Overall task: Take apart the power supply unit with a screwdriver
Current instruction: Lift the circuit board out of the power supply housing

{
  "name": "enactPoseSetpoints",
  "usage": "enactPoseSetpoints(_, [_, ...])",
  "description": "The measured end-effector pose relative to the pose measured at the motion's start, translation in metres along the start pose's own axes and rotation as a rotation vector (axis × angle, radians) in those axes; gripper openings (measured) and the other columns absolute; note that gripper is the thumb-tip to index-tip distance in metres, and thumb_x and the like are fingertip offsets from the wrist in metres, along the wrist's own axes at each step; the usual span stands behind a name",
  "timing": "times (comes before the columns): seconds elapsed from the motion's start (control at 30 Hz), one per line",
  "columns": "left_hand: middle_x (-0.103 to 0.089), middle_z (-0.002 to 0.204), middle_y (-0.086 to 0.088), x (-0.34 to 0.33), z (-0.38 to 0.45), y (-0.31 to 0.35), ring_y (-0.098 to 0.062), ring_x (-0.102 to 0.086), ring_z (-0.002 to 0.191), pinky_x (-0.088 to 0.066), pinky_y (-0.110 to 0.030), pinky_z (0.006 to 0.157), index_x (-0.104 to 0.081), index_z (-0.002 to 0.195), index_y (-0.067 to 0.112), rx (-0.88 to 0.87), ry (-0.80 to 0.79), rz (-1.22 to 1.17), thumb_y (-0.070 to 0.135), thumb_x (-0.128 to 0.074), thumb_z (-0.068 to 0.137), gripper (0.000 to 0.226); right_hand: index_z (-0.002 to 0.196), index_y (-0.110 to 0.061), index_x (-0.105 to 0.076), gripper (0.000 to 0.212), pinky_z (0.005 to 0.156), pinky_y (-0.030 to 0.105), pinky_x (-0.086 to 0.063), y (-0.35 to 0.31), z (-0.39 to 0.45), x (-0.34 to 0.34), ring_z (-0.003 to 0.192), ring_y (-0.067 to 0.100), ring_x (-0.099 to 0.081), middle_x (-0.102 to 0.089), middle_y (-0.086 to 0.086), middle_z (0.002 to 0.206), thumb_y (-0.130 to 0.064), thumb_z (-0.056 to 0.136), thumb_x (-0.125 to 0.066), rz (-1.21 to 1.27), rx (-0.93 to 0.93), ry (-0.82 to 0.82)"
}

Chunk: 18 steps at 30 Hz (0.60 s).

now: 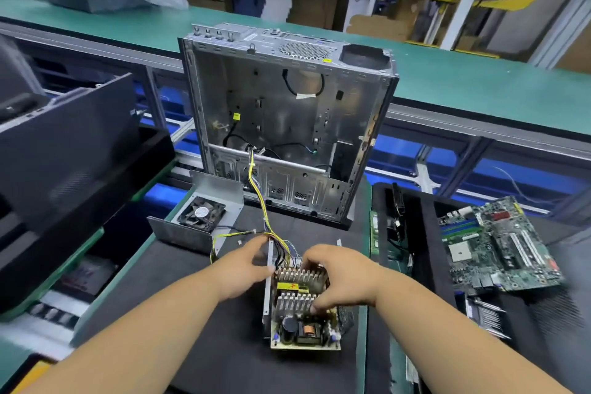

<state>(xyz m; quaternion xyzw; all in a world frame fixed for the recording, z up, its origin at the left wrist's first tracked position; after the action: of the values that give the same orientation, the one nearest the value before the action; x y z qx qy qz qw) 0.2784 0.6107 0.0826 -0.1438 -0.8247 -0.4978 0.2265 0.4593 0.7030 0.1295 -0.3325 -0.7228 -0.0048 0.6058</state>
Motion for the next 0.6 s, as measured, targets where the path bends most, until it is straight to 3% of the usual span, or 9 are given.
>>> enactPoseSetpoints(0.1, [-0.049, 0.137, 0.007, -0.002, -0.004, -0.009, -0.014, -0.054, 0.105, -0.041, -0.016, 0.078, -0.023, 0.151, 0.039, 0.004, -0.011, -0.083, 0.03, -0.057, 0.098, 0.064, 0.118, -0.027, -0.059, 0.059, 0.09, 0.025, -0.045, 0.007, -0.004, 0.008, 0.103, 0.005, -0.053, -0.058, -0.014, 0.116, -0.037, 0.067, -0.087, 0.155, -0.016, -0.026])
enactPoseSetpoints(0.2, [-0.049, 0.141, 0.002, -0.005, -0.005, -0.011, -0.015, -0.048, 0.127, -0.038, -0.028, 0.107, -0.026, 0.15, 0.04, 0.003, 0.013, -0.101, 0.028, -0.054, 0.1, 0.059, 0.11, -0.024, -0.063, 0.047, 0.073, 0.02, -0.043, 0.012, -0.004, 0.015, 0.078, -0.001, -0.051, -0.056, -0.017, 0.091, -0.027, 0.07, -0.088, 0.374, -0.034, -0.021])
enactPoseSetpoints(0.3, [-0.052, 0.139, 0.001, -0.008, -0.006, -0.011, -0.016, -0.048, 0.131, -0.032, -0.037, 0.116, -0.032, 0.149, 0.037, 0.001, 0.019, -0.164, 0.022, -0.054, 0.1, 0.055, 0.101, -0.021, -0.067, 0.04, 0.072, 0.024, -0.042, 0.016, -0.002, 0.018, 0.076, 0.008, -0.05, -0.054, -0.013, 0.082, -0.02, 0.068, -0.088, 0.618, -0.055, 0.015])
enactPoseSetpoints(0.37, [-0.057, 0.134, 0.003, -0.01, -0.006, -0.014, -0.012, -0.051, 0.128, -0.035, -0.03, 0.113, -0.038, 0.146, 0.031, -0.009, 0.023, -0.237, 0.016, -0.055, 0.1, 0.051, 0.098, -0.013, -0.068, 0.04, 0.073, 0.029, -0.047, 0.018, 0.0, 0.018, 0.077, 0.014, -0.055, -0.058, -0.004, 0.083, -0.017, 0.063, -0.085, 0.793, -0.075, 0.049])
enactPoseSetpoints(0.47, [-0.066, 0.107, 0.015, -0.012, -0.009, -0.014, 0.002, -0.062, 0.101, -0.044, -0.011, 0.084, -0.05, 0.137, 0.026, 0.002, 0.069, -0.276, 0.015, -0.059, 0.098, 0.042, 0.095, -0.006, -0.067, 0.035, 0.069, 0.025, -0.052, 0.023, 0.004, 0.016, 0.072, 0.015, -0.062, -0.065, 0.004, 0.082, -0.014, 0.062, -0.077, 1.074, -0.122, 0.108])
enactPoseSetpoints(0.53, [-0.067, 0.107, 0.014, -0.013, -0.012, -0.016, 0.001, -0.063, 0.095, -0.048, -0.015, 0.087, -0.051, 0.137, 0.025, 0.03, 0.084, -0.265, 0.019, -0.062, 0.095, 0.044, 0.094, -0.006, -0.068, 0.025, 0.066, 0.024, -0.054, 0.029, 0.006, 0.015, 0.07, 0.015, -0.067, -0.071, 0.006, 0.082, -0.011, 0.071, -0.075, 1.219, -0.184, 0.186])
enactPoseSetpoints(0.6, [-0.064, 0.115, 0.012, -0.011, -0.017, -0.015, -0.004, -0.063, 0.103, -0.047, -0.023, 0.098, -0.047, 0.138, 0.03, 0.033, 0.073, -0.147, 0.027, -0.069, 0.09, 0.053, 0.095, -0.005, -0.068, 0.013, 0.052, 0.019, -0.051, 0.033, 0.008, 0.014, 0.059, 0.013, -0.066, -0.071, 0.006, 0.077, -0.007, 0.082, -0.07, 1.347, -0.256, 0.28])
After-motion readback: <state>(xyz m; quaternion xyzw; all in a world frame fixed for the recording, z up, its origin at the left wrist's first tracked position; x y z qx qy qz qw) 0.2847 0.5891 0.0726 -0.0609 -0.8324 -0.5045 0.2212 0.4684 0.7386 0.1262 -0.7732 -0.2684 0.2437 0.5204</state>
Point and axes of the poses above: each hand's wrist, its own z-axis towards the middle knuckle, its own x-axis out of the back of the hand, y = z × x, the point moved 4 cm from there along z, towards the middle knuckle
